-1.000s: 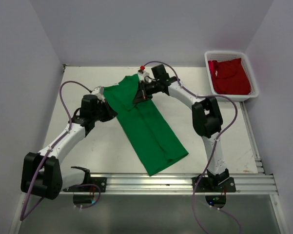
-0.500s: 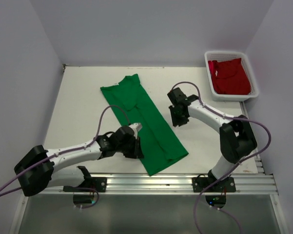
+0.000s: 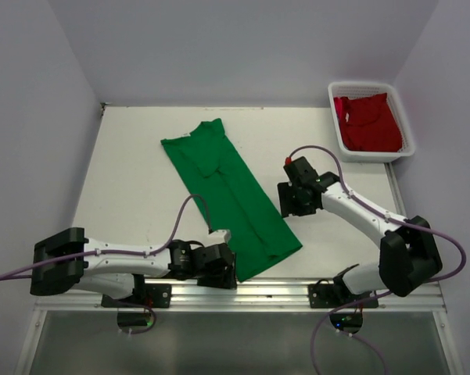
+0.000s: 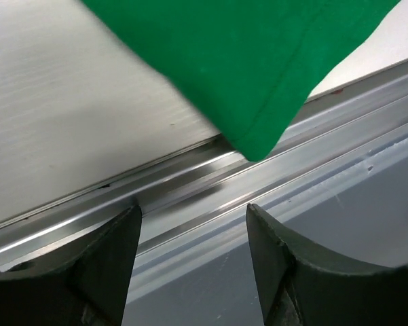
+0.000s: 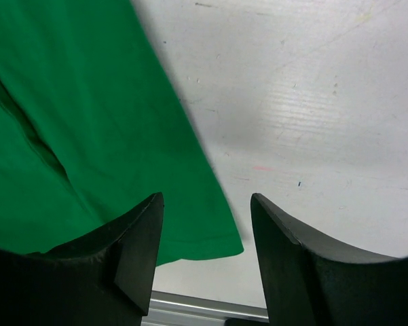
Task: Fold and stack the t-shirts
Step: Rotate the tshirt 90 degrees
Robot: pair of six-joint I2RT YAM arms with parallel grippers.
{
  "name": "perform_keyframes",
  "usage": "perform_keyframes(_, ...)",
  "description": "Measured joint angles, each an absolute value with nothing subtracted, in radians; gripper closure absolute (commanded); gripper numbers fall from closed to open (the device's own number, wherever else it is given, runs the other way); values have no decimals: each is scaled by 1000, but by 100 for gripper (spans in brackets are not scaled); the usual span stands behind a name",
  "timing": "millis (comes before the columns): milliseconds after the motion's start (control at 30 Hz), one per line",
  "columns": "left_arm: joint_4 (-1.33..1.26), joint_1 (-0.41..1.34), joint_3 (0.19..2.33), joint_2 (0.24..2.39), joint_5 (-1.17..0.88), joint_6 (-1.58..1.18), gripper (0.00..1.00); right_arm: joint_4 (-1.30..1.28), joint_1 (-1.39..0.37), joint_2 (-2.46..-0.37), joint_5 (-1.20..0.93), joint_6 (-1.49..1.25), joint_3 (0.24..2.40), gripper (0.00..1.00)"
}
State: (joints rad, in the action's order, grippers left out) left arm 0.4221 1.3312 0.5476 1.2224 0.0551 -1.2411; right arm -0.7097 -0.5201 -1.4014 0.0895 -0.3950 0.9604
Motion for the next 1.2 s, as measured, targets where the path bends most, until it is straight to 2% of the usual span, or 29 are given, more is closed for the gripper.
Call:
perform_keyframes(100,401,1352,567,1257,91,-1285,32,-697,-516,-1401,65,-403,926,43)
perform_keyframes(167,403,1360,569,1256,120,-1323,32,-691,-513,-1401,52,-407,913,48)
perform_keyframes(267,433,1370,577,1239,191,-1372,34,-672,-508,-1401,33,-410,904,74)
perform_keyframes(300,459,1370,583,1227,219,-1387,35,-666,-507,-1401,30,-409,903,100)
perform_keyframes(333,488,1370,594,1214,253,-1399,37,-661,-507,-1401,26,-405,903,100)
perform_keyframes(367,526,1371,609,1198,292,-1408,47,-653,-505,-1402,16,-410,903,100)
perform_keyframes(400,561,1372,628,1179,333,-1418,64,-643,-504,-1404,2,-410,904,100)
perform_keyframes(500,648,1367,709,1141,477,-1411,98,-629,-502,-1431,-39,-409,921,100)
perform_keyframes(600,637,1280,772,1115,578,-1314,100,-603,-502,-1460,-89,-410,930,100)
perform_keyframes(767,423,933,772,1158,594,-1028,100,-567,-504,-1458,-152,-412,897,100)
perform_keyframes(900,268,714,829,1368,543,-843,100,-552,-538,-1429,-180,-427,812,100)
perform_keyframes(1000,192,614,909,1530,489,-759,100,-550,-587,-1410,-195,-446,762,100)
perform_keyframes(1200,101,515,1063,1751,418,-672,100,-538,-668,-1377,-202,-487,714,100)
